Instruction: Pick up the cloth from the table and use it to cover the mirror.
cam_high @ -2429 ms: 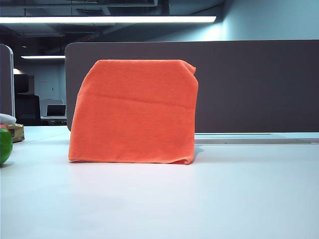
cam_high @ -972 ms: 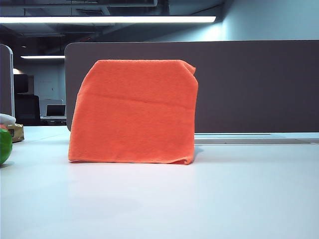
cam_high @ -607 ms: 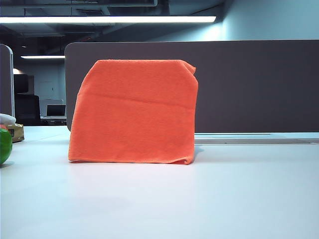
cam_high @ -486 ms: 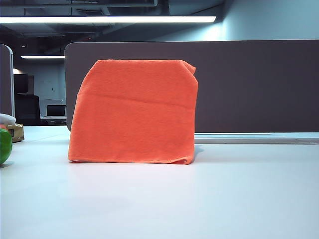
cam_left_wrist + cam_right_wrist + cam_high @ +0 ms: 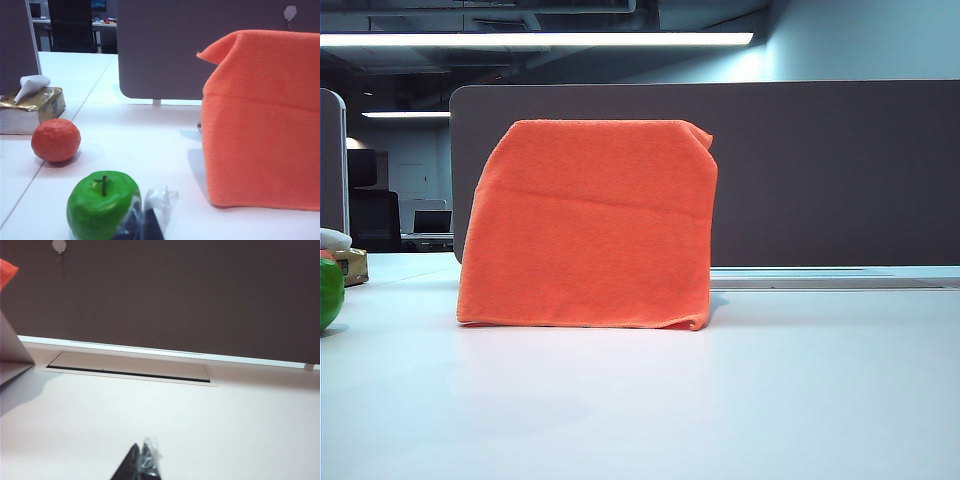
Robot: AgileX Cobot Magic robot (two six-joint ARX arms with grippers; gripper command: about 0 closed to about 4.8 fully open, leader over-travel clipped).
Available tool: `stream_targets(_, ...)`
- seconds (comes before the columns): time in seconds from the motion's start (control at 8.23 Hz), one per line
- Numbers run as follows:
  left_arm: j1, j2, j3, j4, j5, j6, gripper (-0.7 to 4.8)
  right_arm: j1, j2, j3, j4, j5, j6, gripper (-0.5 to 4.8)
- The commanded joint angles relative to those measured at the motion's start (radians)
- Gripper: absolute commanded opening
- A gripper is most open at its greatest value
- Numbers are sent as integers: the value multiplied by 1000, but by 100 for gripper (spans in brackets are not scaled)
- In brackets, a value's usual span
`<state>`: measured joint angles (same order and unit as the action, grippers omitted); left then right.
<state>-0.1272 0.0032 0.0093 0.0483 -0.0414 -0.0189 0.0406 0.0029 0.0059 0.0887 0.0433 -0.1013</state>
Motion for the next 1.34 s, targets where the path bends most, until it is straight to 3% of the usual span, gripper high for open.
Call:
stream_targets(0.12,0,0,1,13,-8,26,-6,3,-1,-1,20,-20,5,-5)
stream_targets(0.49,82,0,1,12,34,56,-6,2,-1,-1,21,-21,26,-5)
stream_targets(0.61,120,0,1,12,82,56,-6,3,-1,-1,21,-21,26,-5)
stream_targets(0.73,207,0,2,-17,219,-22,-6,3,-1,-1,11,-20,43,-5)
stream_targets(0.97,199,0,2,-17,221,-23,-6,3,-1,-1,7,-20,49,-5)
stream_targets(1.09,128,0,3,-35,181,-23,-6,3,-1,-1,-6,-20,48,-5)
stream_targets(1.34,128,0,3,-35,184,-23,-6,3,-1,-1,-6,-20,48,-5)
